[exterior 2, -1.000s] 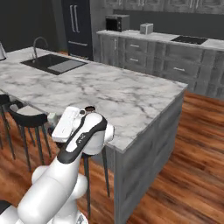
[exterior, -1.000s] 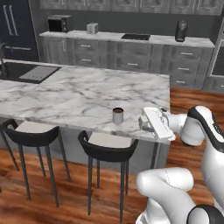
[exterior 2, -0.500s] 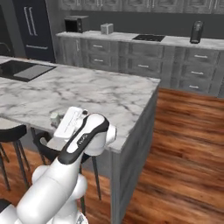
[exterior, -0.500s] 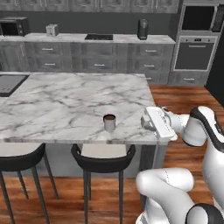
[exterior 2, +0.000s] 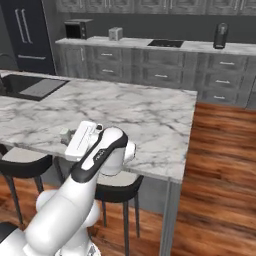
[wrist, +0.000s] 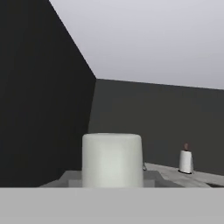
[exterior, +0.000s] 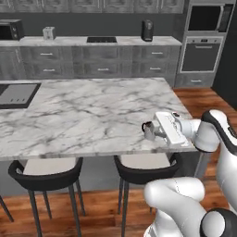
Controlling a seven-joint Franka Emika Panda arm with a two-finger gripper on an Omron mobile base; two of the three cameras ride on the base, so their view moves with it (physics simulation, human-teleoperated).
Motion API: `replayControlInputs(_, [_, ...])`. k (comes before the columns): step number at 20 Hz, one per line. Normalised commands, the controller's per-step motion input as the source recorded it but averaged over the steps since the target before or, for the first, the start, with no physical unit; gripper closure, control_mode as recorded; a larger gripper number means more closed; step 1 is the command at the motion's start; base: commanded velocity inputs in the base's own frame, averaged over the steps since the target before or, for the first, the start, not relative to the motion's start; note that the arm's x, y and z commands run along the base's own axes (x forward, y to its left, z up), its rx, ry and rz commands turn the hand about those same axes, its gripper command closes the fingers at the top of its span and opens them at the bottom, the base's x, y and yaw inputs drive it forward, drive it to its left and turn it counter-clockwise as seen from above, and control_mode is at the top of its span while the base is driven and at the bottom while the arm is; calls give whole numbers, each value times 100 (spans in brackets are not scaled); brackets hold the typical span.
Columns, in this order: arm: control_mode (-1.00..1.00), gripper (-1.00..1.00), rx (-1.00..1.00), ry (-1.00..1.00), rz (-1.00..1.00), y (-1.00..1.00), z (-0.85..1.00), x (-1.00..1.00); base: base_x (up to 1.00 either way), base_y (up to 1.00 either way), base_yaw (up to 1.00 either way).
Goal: Pick up the marshmallow and place it in the cup of hot chocolate on the dining counter.
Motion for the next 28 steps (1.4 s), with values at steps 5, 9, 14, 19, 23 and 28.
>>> replayControlInputs(5, [100, 100, 0, 0, 0, 0, 0, 0, 45, 47, -24])
replayControlInputs(9, [100, 100, 0, 0, 0, 0, 0, 0, 46, 9, -18])
replayControlInputs(14, [100, 100, 0, 0, 0, 0, 0, 0, 54, 0, -10])
replayControlInputs(19, [100, 100, 0, 0, 0, 0, 0, 0, 75, 0, -4])
replayControlInputs(23, [-100, 100, 0, 4, -4, -2, 0, 63, 21, 0, -1])
replayControlInputs(28, [-100, 100, 0, 6, -10, -45, -1, 75, 0, 0, 0])
